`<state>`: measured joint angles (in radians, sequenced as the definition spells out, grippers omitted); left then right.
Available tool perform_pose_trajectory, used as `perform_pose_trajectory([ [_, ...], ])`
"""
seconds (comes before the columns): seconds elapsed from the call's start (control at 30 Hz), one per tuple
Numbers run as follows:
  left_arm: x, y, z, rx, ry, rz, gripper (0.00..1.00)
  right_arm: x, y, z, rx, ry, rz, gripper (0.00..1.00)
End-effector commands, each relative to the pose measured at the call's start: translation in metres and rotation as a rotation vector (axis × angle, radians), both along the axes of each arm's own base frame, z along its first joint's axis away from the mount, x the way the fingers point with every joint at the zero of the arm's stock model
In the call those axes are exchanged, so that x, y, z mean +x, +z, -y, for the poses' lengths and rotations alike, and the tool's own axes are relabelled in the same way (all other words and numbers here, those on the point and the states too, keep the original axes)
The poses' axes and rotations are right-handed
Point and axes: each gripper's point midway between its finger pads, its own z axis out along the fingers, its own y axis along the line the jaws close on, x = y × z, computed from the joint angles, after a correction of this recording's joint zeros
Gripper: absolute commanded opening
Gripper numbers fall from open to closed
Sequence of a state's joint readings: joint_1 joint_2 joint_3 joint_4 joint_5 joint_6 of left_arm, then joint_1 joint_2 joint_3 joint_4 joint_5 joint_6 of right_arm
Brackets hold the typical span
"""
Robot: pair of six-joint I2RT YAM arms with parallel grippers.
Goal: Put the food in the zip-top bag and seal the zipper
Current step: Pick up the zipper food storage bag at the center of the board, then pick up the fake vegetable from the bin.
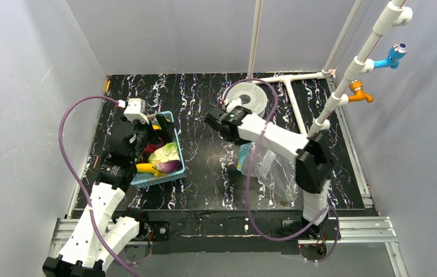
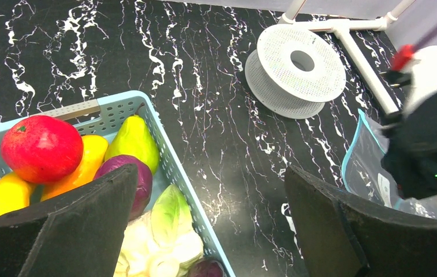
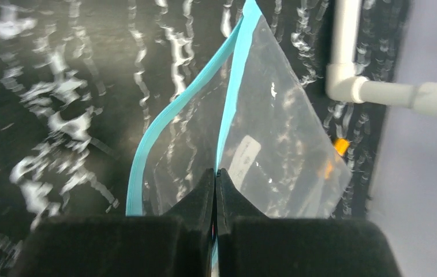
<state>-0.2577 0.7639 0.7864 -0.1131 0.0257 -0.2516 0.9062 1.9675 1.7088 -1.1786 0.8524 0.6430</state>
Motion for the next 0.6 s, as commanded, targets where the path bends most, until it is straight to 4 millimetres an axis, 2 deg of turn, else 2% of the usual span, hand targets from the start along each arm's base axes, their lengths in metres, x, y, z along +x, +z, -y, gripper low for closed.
perform_pose_trajectory([
  [0.0,0.001,0.017,0.002,-0.016,-0.002,0.032,0.98,-0.009,0.036,-0.048,0.376,0.196,0.025,0.01],
  [0.17,0.002,0.015,0.003,-0.019,-0.005,0.019,0.98,-0.022,0.078,-0.063,0.610,0.349,0.124,0.01],
  [0.27,0.003,0.013,0.004,-0.021,-0.005,0.008,0.98,-0.028,0.090,-0.068,0.705,0.418,0.180,0.01],
  [0.47,0.004,0.007,0.008,-0.025,-0.015,-0.024,0.98,-0.040,0.097,-0.068,0.843,0.453,0.261,0.01],
  [0.57,0.005,-0.004,0.013,-0.003,-0.009,-0.090,0.98,-0.041,0.100,-0.066,0.858,0.451,0.275,0.01],
])
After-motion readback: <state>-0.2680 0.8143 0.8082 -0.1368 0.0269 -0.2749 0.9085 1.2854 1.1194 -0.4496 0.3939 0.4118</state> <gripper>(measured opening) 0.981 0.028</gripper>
